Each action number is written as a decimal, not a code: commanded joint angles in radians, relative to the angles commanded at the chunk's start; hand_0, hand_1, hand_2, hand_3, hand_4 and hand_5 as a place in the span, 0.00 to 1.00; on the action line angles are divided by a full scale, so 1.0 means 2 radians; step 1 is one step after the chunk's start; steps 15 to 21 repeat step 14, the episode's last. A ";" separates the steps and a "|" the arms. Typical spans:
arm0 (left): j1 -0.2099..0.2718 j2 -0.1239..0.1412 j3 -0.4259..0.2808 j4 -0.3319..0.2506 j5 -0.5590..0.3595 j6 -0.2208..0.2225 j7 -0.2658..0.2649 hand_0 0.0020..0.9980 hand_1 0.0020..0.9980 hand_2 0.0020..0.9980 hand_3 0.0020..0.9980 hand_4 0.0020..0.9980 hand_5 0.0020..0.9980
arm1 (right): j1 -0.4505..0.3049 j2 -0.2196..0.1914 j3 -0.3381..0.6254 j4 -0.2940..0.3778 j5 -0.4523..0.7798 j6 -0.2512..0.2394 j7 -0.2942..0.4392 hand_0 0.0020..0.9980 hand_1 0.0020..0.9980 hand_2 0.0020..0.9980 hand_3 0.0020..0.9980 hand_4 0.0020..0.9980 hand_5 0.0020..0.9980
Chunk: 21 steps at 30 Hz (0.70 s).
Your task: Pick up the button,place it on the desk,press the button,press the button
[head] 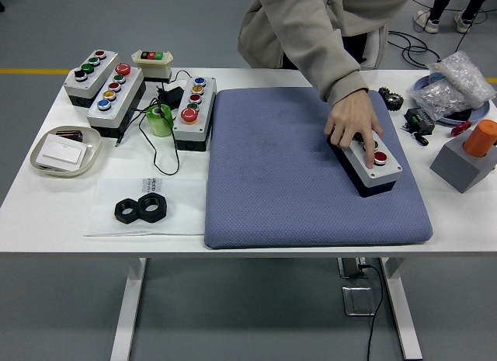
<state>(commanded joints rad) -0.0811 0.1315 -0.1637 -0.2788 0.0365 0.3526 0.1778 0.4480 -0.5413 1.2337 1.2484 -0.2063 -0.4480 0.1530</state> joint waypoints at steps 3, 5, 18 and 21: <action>0.000 0.000 0.000 0.000 -0.001 0.000 0.000 0.78 0.82 0.90 0.82 0.57 1.00 | 0.000 -0.001 0.001 0.000 0.000 -0.004 -0.001 0.90 0.79 0.84 0.86 0.62 0.16; 0.000 0.000 0.000 0.000 -0.001 0.000 0.000 0.78 0.82 0.90 0.82 0.57 1.00 | 0.001 -0.001 0.001 0.001 0.000 -0.006 -0.001 0.90 0.79 0.84 0.86 0.62 0.16; -0.001 0.000 0.002 -0.001 -0.003 0.000 0.000 0.78 0.82 0.90 0.82 0.57 1.00 | 0.003 -0.001 -0.001 0.004 -0.003 -0.020 -0.006 0.90 0.79 0.84 0.86 0.62 0.16; -0.001 0.000 0.002 -0.001 -0.003 0.000 0.000 0.78 0.82 0.90 0.82 0.57 1.00 | 0.003 -0.001 -0.001 0.004 -0.003 -0.020 -0.006 0.90 0.79 0.84 0.86 0.62 0.16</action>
